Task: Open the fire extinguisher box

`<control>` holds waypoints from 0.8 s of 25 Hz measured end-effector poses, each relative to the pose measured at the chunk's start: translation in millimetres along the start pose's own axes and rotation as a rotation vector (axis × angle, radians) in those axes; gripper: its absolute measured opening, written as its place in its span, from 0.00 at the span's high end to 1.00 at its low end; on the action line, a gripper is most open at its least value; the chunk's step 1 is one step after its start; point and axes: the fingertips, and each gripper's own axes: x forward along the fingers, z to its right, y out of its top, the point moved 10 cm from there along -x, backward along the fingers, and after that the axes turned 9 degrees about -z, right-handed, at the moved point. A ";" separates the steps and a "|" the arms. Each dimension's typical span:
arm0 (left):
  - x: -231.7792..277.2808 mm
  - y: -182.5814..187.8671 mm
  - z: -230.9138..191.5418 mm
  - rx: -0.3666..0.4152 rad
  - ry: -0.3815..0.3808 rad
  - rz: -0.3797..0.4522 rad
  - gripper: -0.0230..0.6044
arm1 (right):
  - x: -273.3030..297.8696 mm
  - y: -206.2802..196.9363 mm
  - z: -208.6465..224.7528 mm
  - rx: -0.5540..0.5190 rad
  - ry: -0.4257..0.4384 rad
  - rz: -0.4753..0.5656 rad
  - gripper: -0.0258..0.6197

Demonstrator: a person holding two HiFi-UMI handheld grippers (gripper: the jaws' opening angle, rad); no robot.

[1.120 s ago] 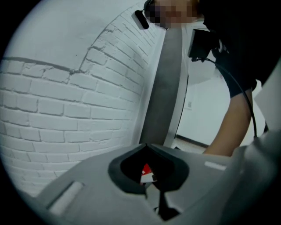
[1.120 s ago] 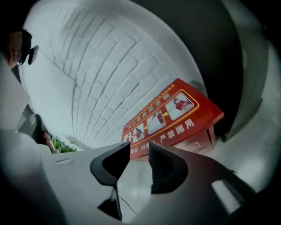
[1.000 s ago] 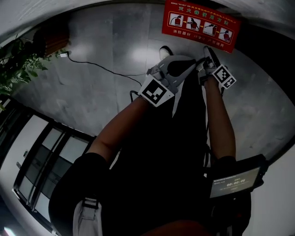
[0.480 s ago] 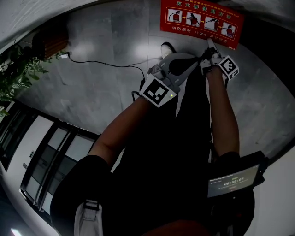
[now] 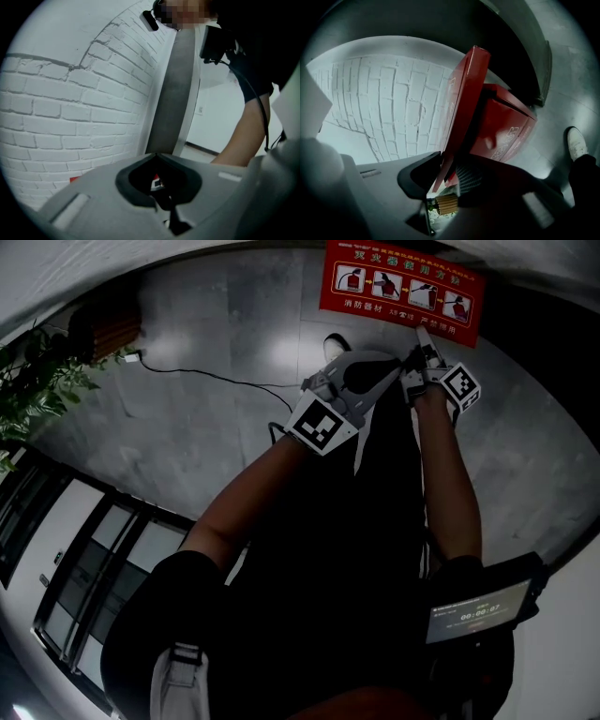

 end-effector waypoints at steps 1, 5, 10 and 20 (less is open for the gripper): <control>-1.8 4.7 1.4 0.004 0.002 0.007 0.96 | -3.7 -0.1 -7.6 -0.010 0.002 -0.002 0.80; -8.3 15.1 7.5 0.036 0.013 0.036 0.96 | -14.2 0.3 -32.8 -0.063 0.032 -0.011 0.80; -21.1 40.1 1.9 0.041 0.024 0.065 0.96 | -13.3 20.9 -85.8 -0.175 0.066 -0.014 0.81; -34.1 102.7 -32.7 0.075 0.076 0.100 0.96 | 29.1 112.0 -187.8 -0.212 0.075 0.051 0.81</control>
